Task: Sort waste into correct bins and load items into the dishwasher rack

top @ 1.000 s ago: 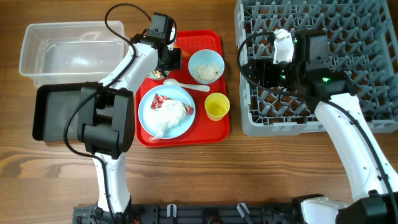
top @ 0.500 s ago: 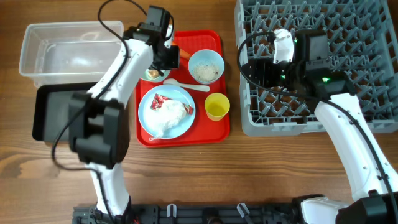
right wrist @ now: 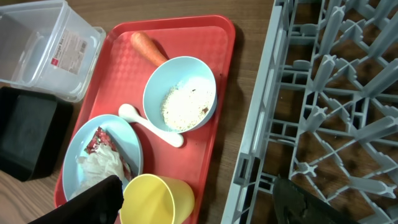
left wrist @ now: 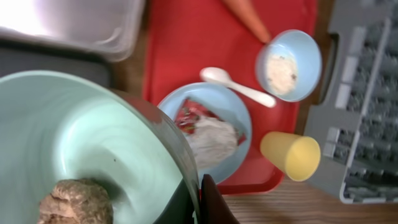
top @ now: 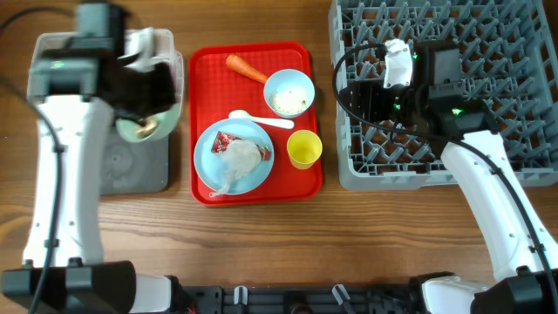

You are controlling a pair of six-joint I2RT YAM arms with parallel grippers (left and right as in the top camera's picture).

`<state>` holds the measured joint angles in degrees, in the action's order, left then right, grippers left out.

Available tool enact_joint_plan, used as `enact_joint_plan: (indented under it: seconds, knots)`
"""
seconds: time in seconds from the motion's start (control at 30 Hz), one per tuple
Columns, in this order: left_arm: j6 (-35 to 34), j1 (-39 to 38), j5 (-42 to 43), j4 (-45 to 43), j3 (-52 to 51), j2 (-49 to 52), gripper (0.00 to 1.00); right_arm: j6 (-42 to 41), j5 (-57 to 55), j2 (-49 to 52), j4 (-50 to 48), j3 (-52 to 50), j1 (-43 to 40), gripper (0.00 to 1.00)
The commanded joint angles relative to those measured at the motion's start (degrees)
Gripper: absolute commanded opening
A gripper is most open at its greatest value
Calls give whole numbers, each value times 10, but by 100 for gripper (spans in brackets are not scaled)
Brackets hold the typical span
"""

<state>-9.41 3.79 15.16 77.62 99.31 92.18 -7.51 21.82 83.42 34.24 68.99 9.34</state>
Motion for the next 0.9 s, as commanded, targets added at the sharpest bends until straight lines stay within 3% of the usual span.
enact_joint_plan:
  seconds: [0.0,0.13,0.27,0.6,0.87]
  knots:
    - [72,121,143,-2,-52,8,4,-2,-4,6,-2,10,2,79]
    - [138,235,277,-40,-120,15,4,-2,-4,6,-1,10,2,80]
    - [137,317,384,-127,-189,39,4,0,-9,7,-1,10,2,80]
    - [137,427,595,-214,-232,136,4,0,-13,6,6,10,2,81]
    - [134,463,723,-253,-232,235,4,0,-13,6,11,10,2,81]
